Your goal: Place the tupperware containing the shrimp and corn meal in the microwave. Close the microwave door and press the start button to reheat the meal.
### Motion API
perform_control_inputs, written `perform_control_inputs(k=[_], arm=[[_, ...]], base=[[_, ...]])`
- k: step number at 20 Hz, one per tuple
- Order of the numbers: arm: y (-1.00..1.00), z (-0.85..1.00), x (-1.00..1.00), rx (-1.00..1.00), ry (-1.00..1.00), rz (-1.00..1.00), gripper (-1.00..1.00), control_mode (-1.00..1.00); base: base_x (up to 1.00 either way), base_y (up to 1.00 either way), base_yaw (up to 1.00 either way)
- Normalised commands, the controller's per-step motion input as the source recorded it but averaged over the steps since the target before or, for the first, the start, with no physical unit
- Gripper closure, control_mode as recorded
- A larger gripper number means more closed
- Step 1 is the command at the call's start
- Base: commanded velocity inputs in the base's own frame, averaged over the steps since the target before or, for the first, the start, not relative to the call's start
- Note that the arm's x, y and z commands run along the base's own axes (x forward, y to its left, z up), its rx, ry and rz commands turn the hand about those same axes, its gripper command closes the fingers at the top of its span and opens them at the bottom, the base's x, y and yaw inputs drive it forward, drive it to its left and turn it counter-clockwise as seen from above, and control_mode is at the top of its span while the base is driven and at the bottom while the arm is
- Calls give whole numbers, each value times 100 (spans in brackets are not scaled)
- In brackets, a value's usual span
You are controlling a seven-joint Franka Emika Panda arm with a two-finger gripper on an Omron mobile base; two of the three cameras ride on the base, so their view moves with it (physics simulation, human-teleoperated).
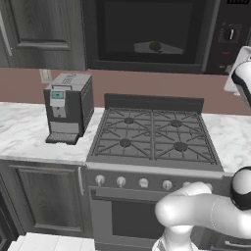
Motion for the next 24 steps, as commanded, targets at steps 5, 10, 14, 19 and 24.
perform_control_inputs(k=[5,10,14,19,24], arm=[[-3,-12,34,0,0,0,100,-100],[-14,-5,37,0,0,0,100,-100],[-19,-2,36,0,0,0,100,-100],[-22,-4,36,0,0,0,100,-100],[-25,-9,37,0,0,0,100,-100]], base=[[0,0,0],[0,0,0],[0,0,0],[0,0,0],[0,0,0]])
